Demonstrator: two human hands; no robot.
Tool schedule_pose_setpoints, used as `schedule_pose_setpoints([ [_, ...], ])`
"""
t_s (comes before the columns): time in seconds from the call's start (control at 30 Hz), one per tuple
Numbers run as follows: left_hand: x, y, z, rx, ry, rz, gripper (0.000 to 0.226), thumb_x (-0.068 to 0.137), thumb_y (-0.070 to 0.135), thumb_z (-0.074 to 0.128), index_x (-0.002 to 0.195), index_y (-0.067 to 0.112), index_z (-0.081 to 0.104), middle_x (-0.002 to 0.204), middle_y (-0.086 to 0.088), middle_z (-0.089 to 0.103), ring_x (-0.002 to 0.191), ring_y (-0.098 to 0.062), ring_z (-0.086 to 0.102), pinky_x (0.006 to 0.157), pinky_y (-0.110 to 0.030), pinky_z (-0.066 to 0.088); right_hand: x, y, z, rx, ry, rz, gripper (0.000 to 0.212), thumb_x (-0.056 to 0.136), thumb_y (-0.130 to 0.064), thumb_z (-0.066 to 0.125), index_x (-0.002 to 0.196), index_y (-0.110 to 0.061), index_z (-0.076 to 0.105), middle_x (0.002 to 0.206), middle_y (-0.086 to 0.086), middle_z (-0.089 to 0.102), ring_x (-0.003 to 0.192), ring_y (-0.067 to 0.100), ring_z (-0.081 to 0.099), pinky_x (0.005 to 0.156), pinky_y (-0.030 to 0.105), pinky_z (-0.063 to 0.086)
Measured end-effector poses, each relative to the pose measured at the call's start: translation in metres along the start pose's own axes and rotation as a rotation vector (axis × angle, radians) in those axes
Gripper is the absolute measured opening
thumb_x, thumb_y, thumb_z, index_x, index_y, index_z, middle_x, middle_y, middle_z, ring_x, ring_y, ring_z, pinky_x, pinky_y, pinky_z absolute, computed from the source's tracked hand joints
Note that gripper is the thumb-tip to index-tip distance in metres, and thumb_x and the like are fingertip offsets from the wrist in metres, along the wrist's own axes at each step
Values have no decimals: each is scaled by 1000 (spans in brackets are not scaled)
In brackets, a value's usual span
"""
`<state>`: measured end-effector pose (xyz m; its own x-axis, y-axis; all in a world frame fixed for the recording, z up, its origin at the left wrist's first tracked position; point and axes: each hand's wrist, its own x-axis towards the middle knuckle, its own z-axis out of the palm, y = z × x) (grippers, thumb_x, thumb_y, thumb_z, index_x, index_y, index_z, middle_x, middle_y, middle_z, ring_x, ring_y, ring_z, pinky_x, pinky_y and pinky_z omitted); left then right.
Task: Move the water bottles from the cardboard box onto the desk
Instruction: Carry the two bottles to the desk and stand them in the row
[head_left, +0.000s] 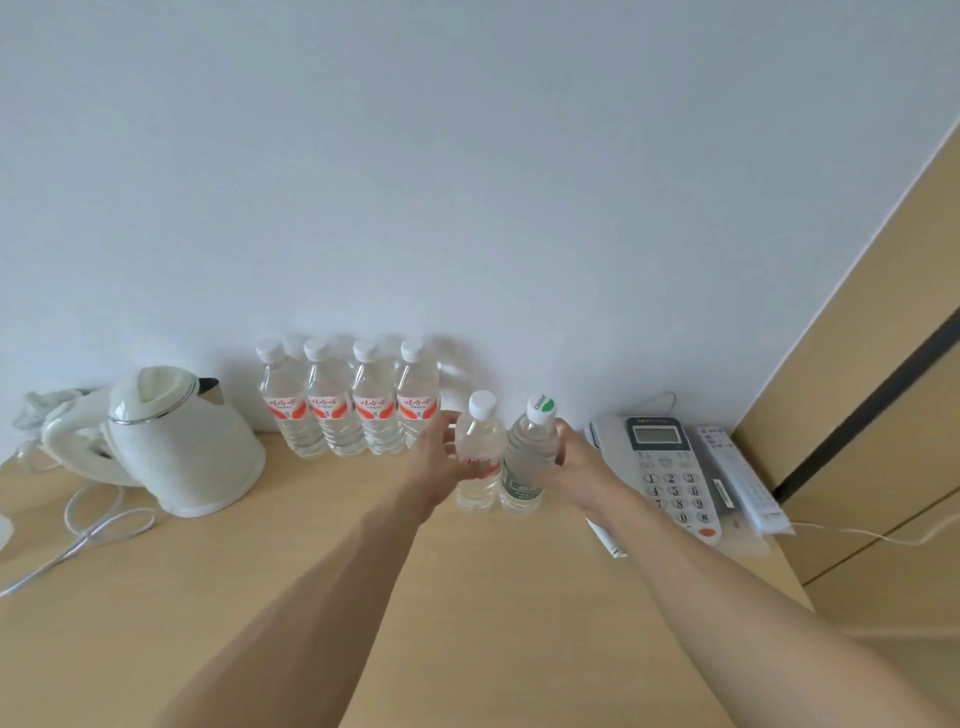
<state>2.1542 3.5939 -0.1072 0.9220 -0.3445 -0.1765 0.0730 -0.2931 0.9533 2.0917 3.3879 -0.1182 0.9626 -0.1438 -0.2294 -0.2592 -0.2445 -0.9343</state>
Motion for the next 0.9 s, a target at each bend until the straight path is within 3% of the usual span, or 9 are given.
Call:
schedule_pose_setpoints([
  [0.13,4,-5,0,29,7,-4,68,65,10,93,120,21,55,105,4,71,96,-6,65,73,-23,48,5,1,5,-180,85,39,48,86,-9,71,127,-28,54,113,6,69,109,26,65,97,51,53],
  [0.2,7,-7,-2,23,9,-10,65,66,10,93,116,26,55,104,6,71,96,-6,65,75,-24,48,7,0,6,-180,99,45,54,81,-11,78,127,-26,55,112,2,70,108,23,65,96,45,54],
  [0.3,10,-7,-6,37,-4,-27,63,68,11,92,114,30,54,106,6,72,103,-12,65,85,-32,50,10,-2,6,-142,92,59,66,71,-13,89,127,-24,56,112,-5,70,109,16,65,96,37,53],
  [0.47,14,2,-12,169,-61,-66,70,70,12,90,129,20,53,114,-1,71,112,-22,65,99,-45,52,18,-8,6,-176,54,74,62,71,-12,88,124,-23,56,113,-5,69,111,15,64,100,40,51],
  [0.57,13,15,-17,406,-58,-38,71,72,20,89,133,18,52,118,0,66,111,-23,62,99,-46,52,22,-13,4,-187,3,59,48,71,-16,87,108,-34,61,107,-10,72,105,9,65,99,39,51],
  [0.63,11,28,-22,541,-37,20,75,73,24,88,138,22,50,117,3,59,107,-22,61,95,-40,52,23,-18,1,-199,-21,42,40,72,-21,87,99,-38,63,105,-13,73,97,0,65,89,31,53],
  [0.7,8,44,-28,629,7,138,74,72,28,88,137,26,52,113,3,58,97,-18,62,89,-34,52,24,-26,-3,-236,28,49,49,70,-30,89,108,-39,58,110,-11,69,97,1,62,80,26,50],
  [0.77,6,60,-32,670,47,246,66,73,33,88,132,27,58,108,2,62,87,-15,62,86,-33,53,25,-33,-6,-304,115,29,61,67,-37,90,117,-37,56,108,-10,64,98,8,62,80,32,53],
  [0.9,7,77,-28,772,66,322,49,76,32,86,121,23,68,98,0,68,83,-16,62,82,-35,55,24,-40,-7,-430,190,-39,53,65,-41,90,107,-28,59,97,-13,63,89,7,60,68,24,43],
])
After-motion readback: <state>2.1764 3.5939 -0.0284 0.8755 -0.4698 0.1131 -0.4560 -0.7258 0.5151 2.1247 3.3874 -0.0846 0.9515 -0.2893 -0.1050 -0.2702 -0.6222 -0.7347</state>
